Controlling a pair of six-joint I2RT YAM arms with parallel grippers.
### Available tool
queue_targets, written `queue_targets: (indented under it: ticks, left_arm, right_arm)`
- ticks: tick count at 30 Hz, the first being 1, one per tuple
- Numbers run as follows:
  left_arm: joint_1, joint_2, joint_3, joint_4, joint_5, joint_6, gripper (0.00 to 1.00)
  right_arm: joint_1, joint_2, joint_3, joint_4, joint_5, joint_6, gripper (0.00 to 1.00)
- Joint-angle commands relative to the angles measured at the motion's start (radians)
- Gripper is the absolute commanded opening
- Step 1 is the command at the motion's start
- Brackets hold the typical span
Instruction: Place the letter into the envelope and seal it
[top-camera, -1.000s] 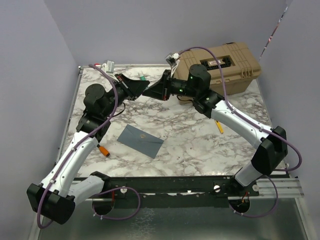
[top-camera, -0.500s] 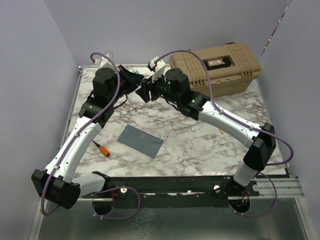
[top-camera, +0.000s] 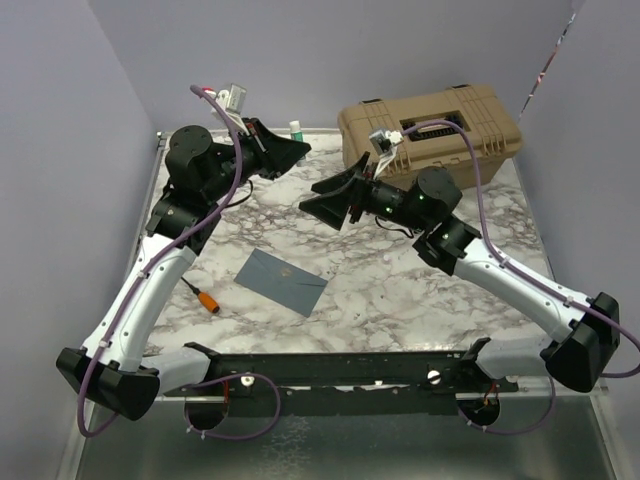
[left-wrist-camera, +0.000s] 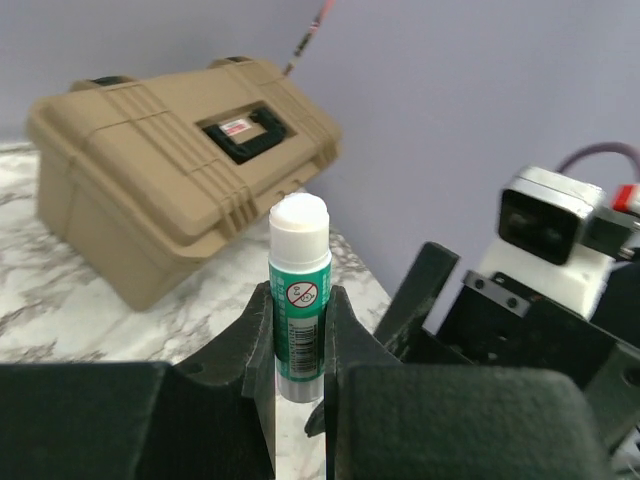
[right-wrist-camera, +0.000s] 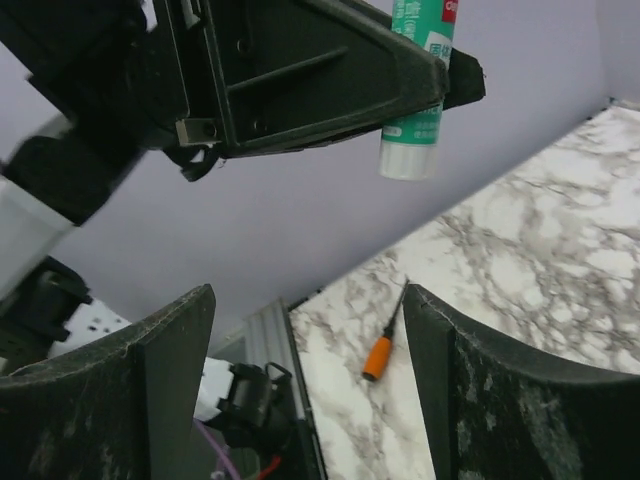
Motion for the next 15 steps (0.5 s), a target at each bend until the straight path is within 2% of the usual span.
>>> queue_targets:
  ticks: [1,4,8,15]
  left_arm:
    - [-0.010,-0.020,-0.012,0.200,0.255,-0.058,0.00]
    - [-0.020,-0.015,-0.027,0.300,0.335,-0.107,0.00]
    - [-0.032,-0.015,-0.039,0.343,0.394,-0.119,0.00]
    - [-0.055,-0.008,-0.057,0.387,0.432,-0.130,0.00]
  right_arm:
    - [-0.021,-0.025,-0.095,0.316,-0.047,0.255,0.80]
    - [-0.035,-0.012,-0.146,0.438,-0.067,0.349,0.78]
    - [-0.072,-0.011,-0.197,0.602,-0.085,0.437,0.76]
    - [-0.096,-0.006,-0.180,0.670,-0.098,0.448,0.79]
